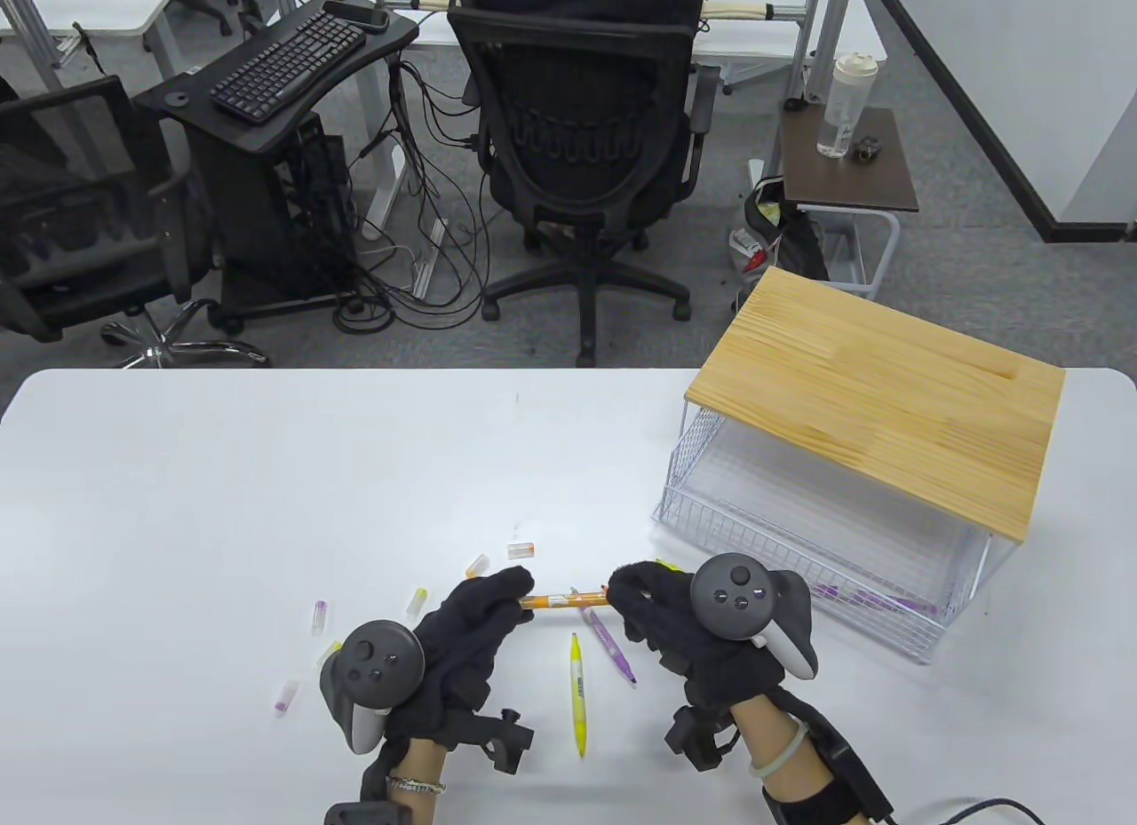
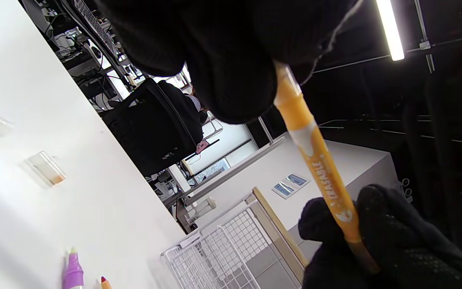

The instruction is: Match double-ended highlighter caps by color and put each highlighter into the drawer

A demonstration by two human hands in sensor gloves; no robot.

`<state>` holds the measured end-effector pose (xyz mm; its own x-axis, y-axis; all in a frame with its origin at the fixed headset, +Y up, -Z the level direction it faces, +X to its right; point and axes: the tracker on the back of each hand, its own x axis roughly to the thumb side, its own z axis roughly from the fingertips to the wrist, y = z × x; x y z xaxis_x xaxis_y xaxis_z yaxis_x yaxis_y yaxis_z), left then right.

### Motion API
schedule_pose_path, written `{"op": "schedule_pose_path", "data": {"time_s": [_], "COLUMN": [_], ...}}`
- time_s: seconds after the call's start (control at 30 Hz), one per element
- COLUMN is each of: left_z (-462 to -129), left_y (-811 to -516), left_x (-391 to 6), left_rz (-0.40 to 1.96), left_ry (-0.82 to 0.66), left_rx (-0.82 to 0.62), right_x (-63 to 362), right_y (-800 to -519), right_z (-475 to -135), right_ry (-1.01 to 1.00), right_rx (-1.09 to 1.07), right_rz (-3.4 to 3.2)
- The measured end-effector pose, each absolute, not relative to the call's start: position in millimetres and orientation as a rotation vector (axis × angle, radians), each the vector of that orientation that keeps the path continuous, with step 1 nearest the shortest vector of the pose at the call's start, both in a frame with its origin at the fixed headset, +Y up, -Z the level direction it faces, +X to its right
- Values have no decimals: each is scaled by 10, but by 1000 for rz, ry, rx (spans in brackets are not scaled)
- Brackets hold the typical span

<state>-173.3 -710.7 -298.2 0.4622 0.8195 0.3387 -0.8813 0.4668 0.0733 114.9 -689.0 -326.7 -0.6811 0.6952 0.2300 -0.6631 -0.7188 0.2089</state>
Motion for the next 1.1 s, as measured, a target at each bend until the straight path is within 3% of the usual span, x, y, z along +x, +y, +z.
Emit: {"op": "schedule_pose_path", "data": {"time_s": [0.37,0.53,0.67,0.87,1.1], "left_z": [-2921,-2934,-2947,-2926,-2963], "left_y": [-6983,-7042,-7090,-7071,-7144], "left_x": [-1646,-1539,-1486,-1504,-1457], "left_rz": [974,715,557,331,281], "left_ry": [-310,-358,-333,-259,-251], "left_rx": [292,240,209,253,212], "right_x": [1198,1265,1450,1831,2124], "right_y": [-6992,-6909,-6719,-6550,-6631], "right_z": [-3390,-3368,-3290,-3199,-3310], "right_ry": [351,296,86,-445,-575], "right_rx": [400,423,347,-74,-415], "right_rz": [2150,2164,2236,2499,2575]}}
